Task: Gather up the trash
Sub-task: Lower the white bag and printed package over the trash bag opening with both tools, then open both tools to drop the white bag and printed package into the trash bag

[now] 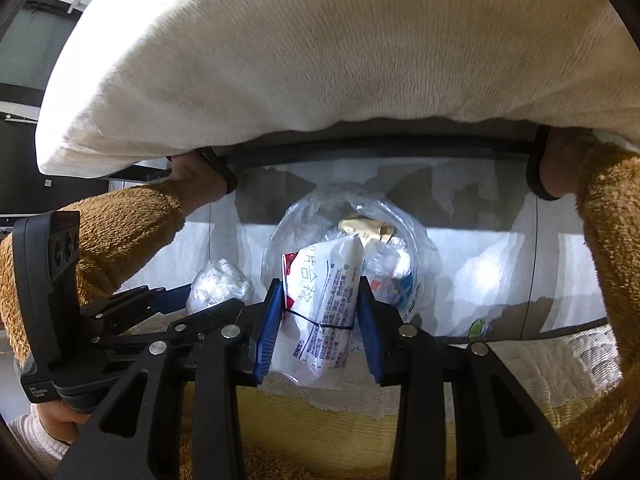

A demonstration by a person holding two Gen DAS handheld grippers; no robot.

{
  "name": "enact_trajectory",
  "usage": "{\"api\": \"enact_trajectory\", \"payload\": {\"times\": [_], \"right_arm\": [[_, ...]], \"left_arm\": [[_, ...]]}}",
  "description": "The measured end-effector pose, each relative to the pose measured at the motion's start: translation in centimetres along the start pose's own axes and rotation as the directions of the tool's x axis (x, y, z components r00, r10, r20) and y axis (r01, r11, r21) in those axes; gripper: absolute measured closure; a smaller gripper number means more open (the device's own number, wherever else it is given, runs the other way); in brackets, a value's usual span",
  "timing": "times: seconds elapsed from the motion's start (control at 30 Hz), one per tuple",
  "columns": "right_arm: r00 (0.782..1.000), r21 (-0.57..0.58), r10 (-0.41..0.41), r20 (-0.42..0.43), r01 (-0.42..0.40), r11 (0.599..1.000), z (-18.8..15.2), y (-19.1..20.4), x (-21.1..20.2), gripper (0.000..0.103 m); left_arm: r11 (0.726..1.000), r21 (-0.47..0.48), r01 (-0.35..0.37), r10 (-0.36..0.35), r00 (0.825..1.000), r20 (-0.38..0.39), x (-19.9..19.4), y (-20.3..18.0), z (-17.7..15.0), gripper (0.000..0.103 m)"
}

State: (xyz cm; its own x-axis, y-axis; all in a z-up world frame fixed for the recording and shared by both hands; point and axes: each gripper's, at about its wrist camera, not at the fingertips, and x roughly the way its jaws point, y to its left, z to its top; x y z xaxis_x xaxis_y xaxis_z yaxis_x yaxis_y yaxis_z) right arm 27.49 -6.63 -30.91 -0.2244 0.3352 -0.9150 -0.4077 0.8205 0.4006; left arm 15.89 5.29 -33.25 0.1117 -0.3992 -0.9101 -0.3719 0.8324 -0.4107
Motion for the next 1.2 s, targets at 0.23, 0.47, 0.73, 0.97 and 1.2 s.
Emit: {"api": "enact_trajectory", "payload": {"times": [0.23, 0.47, 0.73, 0.97, 1.2], "right_arm": [[0.997, 0.062, 0.001, -0.073, 0.003, 0.998, 0.6, -1.1, 2.0, 0.066], [0.99, 0.105, 0.016, -0.141, -0.001, 0.994, 0.9, -1.5, 3.7, 0.065], [0.987, 0.148, 0.018, -0.158, 0.006, 0.989, 1.1, -2.1, 3.9, 0.065], [0.987, 0.195, 0.021, -0.16, 0.01, 0.981, 1.2, -2.9, 4.1, 0.055], [0.989, 0.211, 0.034, -0.147, -0.002, 0.977, 1.2, -2.9, 3.7, 0.048]], "left_arm": [[0.999, -0.035, 0.008, -0.01, 0.998, -0.056, 1.5, 1.0, 0.3, 0.052], [0.997, -0.072, 0.01, -0.017, 0.995, -0.097, 2.6, 1.5, 0.7, 0.052], [0.994, -0.111, -0.003, -0.012, 0.992, -0.128, 3.8, 2.1, 0.9, 0.051], [0.995, -0.103, -0.018, 0.002, 0.988, -0.152, 4.3, 2.0, 0.9, 0.036], [0.995, -0.087, -0.043, 0.028, 0.985, -0.17, 4.3, 1.7, 0.6, 0.025]]}}
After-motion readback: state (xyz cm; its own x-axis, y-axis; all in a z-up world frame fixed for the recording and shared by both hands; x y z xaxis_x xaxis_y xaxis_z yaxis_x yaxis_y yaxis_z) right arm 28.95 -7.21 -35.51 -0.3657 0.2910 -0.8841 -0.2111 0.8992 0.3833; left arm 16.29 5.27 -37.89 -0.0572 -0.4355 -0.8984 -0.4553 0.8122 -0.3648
